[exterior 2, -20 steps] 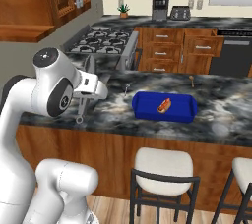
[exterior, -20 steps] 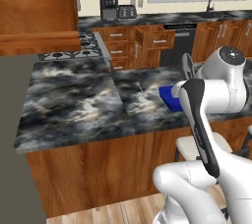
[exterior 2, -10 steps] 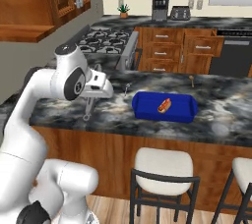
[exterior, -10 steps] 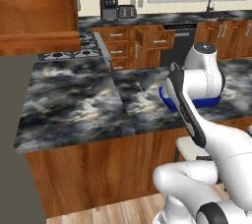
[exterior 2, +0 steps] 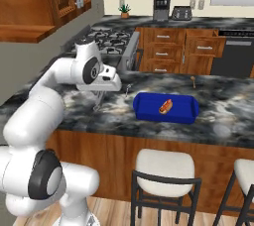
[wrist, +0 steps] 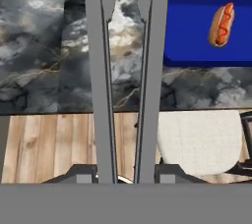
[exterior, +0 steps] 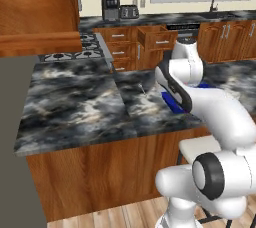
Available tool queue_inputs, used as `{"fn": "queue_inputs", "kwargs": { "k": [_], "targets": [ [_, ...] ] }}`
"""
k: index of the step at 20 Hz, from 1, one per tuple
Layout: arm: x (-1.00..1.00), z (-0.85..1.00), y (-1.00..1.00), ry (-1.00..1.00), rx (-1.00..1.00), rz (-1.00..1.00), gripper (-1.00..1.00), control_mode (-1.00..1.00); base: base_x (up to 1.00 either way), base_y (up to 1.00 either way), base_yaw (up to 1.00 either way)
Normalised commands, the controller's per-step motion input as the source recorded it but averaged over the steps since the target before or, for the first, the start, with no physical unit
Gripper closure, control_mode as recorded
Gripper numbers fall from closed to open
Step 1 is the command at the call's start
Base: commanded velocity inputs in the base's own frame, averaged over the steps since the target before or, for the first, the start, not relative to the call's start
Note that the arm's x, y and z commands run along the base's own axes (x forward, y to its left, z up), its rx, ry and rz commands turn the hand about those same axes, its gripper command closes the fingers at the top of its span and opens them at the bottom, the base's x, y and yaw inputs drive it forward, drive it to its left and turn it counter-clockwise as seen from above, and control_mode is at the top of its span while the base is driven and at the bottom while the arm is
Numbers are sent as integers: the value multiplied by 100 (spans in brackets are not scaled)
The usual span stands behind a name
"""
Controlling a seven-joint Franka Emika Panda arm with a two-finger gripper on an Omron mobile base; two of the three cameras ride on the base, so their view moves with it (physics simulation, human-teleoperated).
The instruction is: Take the tongs from the drawer on the left and place them on the dining counter next to the tray containing the hot dog.
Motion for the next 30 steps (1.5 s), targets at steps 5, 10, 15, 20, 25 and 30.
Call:
{"fn": "queue_inputs", "kwargs": {
  "k": [5,10,15,20,25,30],
  "targets": [
    [87,-36,-1,2,0,0,100,-100,0,0,0],
    [80,-53,-7,0,0,0,100,-100,0,0,0],
    [79,-56,-13,0,0,0,100,-100,0,0,0],
    [66,-49,-5,0,0,0,100,-100,0,0,0],
    [28,-36,0,0,0,0,100,-100,0,0,0],
    [16,-27,0,0,0,0,100,-100,0,0,0]
  ]
}}
